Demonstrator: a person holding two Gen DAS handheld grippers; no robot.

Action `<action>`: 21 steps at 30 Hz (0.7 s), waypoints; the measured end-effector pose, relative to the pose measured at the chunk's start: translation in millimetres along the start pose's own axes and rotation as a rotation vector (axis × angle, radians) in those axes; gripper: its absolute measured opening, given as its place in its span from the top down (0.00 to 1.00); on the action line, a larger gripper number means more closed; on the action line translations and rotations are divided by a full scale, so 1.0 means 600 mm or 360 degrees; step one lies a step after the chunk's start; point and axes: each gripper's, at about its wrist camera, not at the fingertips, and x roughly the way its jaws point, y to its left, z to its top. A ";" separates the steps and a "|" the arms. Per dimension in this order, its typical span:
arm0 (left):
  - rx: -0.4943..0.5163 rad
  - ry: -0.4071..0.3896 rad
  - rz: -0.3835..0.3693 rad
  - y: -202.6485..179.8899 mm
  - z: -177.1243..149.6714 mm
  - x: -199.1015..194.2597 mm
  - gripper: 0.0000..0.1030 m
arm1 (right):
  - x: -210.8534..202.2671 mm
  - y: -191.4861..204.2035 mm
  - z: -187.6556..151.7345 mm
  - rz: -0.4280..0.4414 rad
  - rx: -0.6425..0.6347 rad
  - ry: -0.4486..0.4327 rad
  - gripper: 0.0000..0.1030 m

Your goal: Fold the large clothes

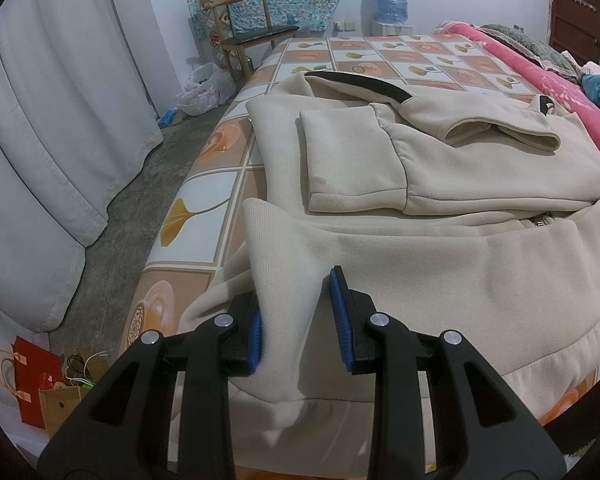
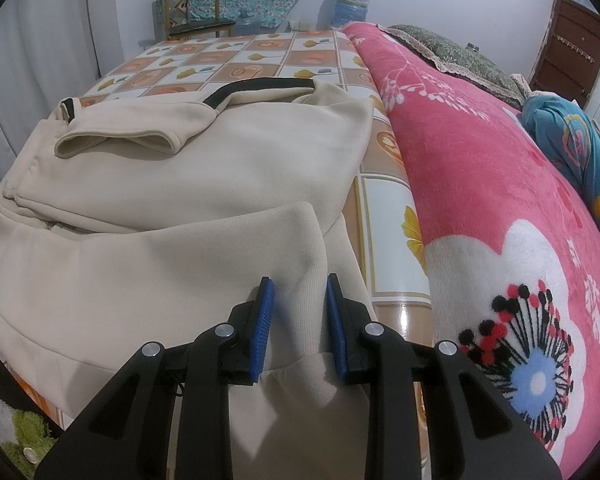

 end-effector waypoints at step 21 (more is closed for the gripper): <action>0.0049 -0.0607 -0.0186 0.055 -0.021 -0.237 0.95 | -0.215 -0.001 -0.007 -0.0019 0.0055 -0.0461 0.91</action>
